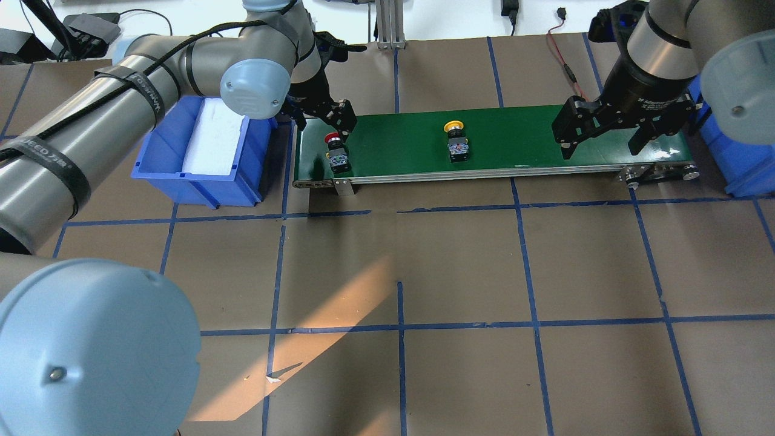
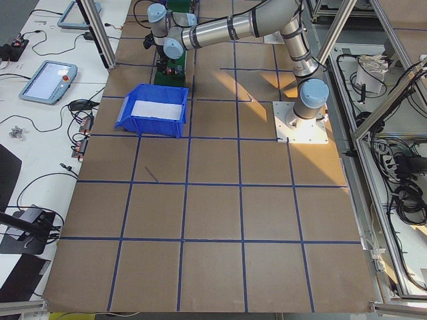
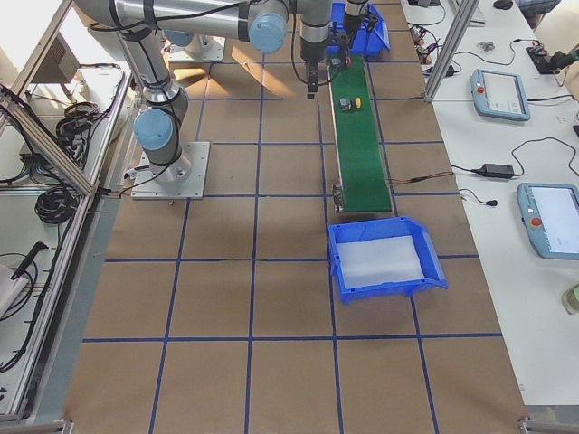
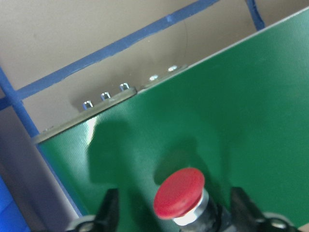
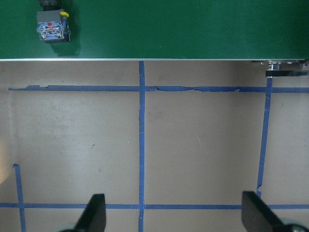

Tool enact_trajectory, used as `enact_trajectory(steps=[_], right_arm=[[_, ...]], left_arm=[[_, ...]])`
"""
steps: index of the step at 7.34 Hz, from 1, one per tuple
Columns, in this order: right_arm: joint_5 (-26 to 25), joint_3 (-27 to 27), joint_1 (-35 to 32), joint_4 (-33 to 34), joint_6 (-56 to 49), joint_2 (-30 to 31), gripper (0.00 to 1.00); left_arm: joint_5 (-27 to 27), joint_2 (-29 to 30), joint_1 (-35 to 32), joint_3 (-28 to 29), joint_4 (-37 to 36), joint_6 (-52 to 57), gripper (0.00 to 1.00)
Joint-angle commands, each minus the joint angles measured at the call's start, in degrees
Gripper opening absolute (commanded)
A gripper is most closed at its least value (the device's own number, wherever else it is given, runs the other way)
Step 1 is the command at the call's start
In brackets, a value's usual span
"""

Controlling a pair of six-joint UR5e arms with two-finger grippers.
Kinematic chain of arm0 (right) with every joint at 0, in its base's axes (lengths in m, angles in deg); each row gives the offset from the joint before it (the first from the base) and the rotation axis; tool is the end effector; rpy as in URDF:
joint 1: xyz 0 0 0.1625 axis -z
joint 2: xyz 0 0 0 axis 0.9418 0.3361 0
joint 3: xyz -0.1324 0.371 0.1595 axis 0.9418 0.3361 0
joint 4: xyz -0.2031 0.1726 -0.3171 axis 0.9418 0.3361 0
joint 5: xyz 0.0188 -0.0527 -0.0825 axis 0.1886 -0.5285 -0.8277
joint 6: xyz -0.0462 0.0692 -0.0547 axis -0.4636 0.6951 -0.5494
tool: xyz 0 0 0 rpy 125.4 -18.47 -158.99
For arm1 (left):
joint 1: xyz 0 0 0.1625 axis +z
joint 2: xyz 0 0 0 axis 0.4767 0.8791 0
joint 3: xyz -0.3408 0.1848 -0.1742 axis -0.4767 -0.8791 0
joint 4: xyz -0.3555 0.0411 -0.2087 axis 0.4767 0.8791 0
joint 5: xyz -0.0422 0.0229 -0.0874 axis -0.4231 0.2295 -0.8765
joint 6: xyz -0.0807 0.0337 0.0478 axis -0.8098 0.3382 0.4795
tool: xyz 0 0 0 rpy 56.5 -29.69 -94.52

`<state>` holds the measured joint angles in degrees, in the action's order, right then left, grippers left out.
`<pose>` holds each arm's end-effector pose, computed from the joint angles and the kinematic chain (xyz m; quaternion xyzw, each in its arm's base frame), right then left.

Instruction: Transport two buttons from left to right

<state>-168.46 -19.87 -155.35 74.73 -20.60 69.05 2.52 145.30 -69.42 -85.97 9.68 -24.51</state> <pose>0.0903 -0.4918 0.4548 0.0100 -0.9999 -0.0021 0.0013 -0.2312 -0.6649 0.2988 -0.1782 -0.9837 0.0033 0.0223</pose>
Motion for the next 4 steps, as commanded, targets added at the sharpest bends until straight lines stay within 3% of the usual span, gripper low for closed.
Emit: enact_trajectory(steps=[1, 2, 4], right_arm=[[0.0, -0.02, 0.0, -0.07, 0.0, 0.05, 1.0], [0.0, -0.02, 0.0, -0.07, 0.09, 0.05, 1.0], [-0.09, -0.02, 0.0, -0.07, 0.0, 0.13, 1.0]], left_arm=[[0.37, -8.55, 0.15, -0.63, 7.39, -8.91, 1.0], [2.64, -13.39, 0.59, -1.68, 12.5, -10.78, 1.0], [3.45, -24.89, 2.69, -12.87, 12.2, -15.96, 1.0]])
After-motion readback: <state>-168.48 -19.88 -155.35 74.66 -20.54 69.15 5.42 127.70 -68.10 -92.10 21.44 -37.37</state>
